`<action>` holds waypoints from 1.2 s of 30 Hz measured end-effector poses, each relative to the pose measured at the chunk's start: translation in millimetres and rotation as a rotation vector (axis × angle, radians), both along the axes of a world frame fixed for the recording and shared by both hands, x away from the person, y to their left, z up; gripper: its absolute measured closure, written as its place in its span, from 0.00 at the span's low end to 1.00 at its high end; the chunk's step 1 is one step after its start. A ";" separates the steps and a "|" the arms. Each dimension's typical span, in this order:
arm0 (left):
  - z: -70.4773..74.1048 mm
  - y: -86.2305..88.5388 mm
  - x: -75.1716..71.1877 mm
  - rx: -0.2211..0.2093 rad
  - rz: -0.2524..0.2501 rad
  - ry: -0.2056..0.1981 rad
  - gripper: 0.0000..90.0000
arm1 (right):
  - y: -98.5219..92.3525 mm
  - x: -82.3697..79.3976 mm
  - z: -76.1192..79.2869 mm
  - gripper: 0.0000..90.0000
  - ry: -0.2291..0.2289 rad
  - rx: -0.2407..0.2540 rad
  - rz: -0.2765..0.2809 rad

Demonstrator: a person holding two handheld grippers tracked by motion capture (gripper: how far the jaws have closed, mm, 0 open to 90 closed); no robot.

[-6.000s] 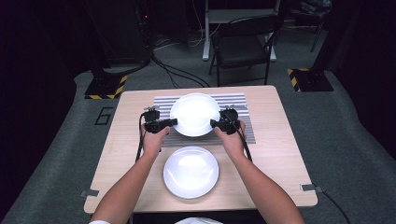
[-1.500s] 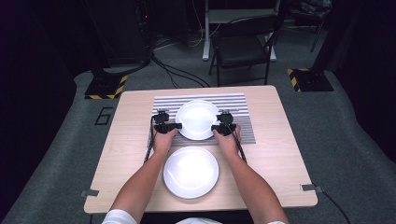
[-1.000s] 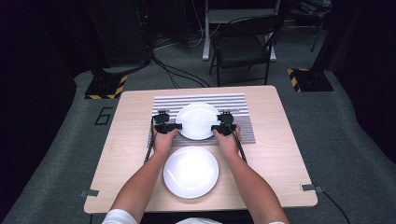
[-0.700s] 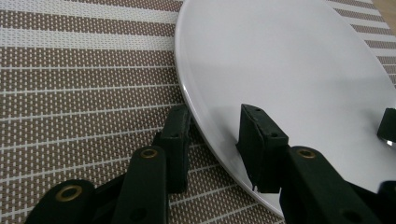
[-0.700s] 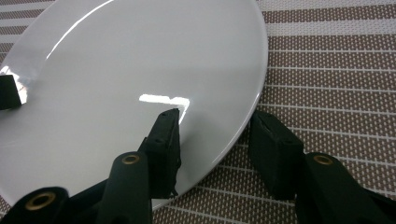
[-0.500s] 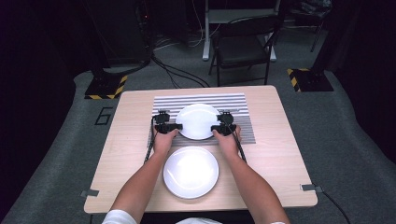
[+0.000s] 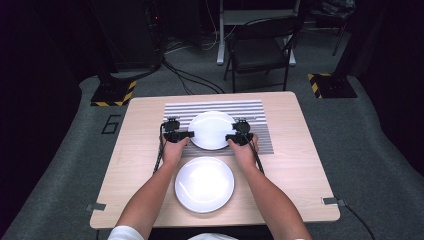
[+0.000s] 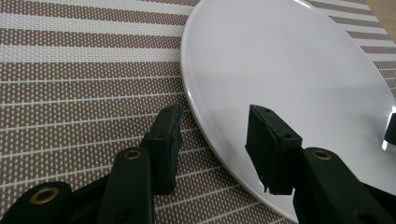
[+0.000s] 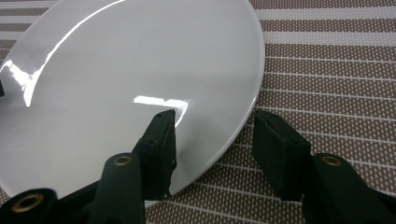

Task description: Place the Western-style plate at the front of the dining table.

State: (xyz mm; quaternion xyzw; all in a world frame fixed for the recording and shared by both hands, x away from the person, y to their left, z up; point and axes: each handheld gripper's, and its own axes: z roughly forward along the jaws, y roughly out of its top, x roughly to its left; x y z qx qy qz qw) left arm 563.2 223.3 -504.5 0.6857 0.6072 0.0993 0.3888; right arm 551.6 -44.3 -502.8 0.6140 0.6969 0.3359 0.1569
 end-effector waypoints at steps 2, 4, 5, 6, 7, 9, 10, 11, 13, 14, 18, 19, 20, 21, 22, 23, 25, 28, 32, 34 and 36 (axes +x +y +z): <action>1.5 1.0 -1.3 -0.001 0.002 -0.005 0.60 | -0.7 -0.9 1.4 0.52 0.002 0.005 -0.001; 3.5 1.8 -2.5 0.000 -0.002 -0.012 0.59 | -1.3 -1.7 2.5 0.49 0.002 0.008 0.002; 4.4 2.3 -3.0 -0.001 -0.005 -0.017 0.57 | -1.9 -2.9 3.1 0.49 -0.005 0.006 0.005; 5.6 2.3 -3.4 0.000 -0.001 -0.014 0.56 | -1.9 -3.7 4.0 0.48 -0.001 0.011 0.006; 6.4 2.4 -3.9 -0.007 0.000 -0.012 0.55 | -2.4 -4.3 4.4 0.47 -0.003 0.009 0.013; 9.5 3.3 -5.1 -0.013 -0.007 -0.017 0.52 | -2.4 -7.0 6.5 0.46 -0.008 0.004 0.016; 11.1 3.2 -6.2 -0.017 -0.004 -0.019 0.52 | -2.8 -7.8 7.2 0.46 -0.010 0.003 0.021; 12.5 3.5 -6.9 -0.015 -0.013 -0.023 0.52 | -3.0 -8.5 8.2 0.45 -0.011 0.001 0.028; 15.4 3.8 -8.5 -0.017 -0.023 -0.032 0.53 | -3.5 -10.6 11.1 0.45 -0.019 0.009 0.041; 16.2 4.2 -8.9 -0.013 -0.031 -0.034 0.53 | -3.5 -11.6 12.7 0.45 -0.023 0.009 0.046; 20.1 4.2 -11.4 -0.014 -0.044 -0.044 0.53 | -4.1 -14.5 16.6 0.45 -0.034 0.006 0.059; 21.0 4.4 -11.9 -0.010 -0.050 -0.048 0.53 | -4.4 -15.1 17.3 0.45 -0.035 0.006 0.063; 22.2 4.1 -13.2 -0.008 -0.052 -0.052 0.53 | -4.9 -15.9 18.2 0.45 -0.037 0.003 0.066; 22.9 3.8 -14.3 -0.007 -0.057 -0.054 0.53 | -5.2 -17.3 19.4 0.45 -0.036 0.006 0.064; 23.6 4.1 -15.1 -0.002 -0.064 -0.054 0.53 | -5.5 -18.3 20.3 0.45 -0.037 0.007 0.069; 24.1 3.7 -16.3 -0.002 -0.064 -0.059 0.53 | -5.7 -19.1 20.9 0.45 -0.039 0.006 0.069; 25.2 4.6 -19.3 0.012 -0.076 -0.063 0.53 | -6.2 -21.8 22.9 0.45 -0.047 0.010 0.076; 25.5 5.4 -24.5 0.007 -0.082 -0.068 0.53 | -6.2 -26.1 24.8 0.45 -0.055 0.016 0.083; 27.0 8.0 -31.3 0.016 -0.104 -0.079 0.53 | -5.6 -31.9 27.1 0.45 -0.058 0.030 0.088; 27.6 9.9 -34.5 0.021 -0.107 -0.084 0.53 | -5.9 -35.4 27.7 0.45 -0.060 0.035 0.094; 28.0 11.7 -37.3 0.017 -0.105 -0.088 0.53 | -6.5 -38.4 28.0 0.45 -0.062 0.031 0.111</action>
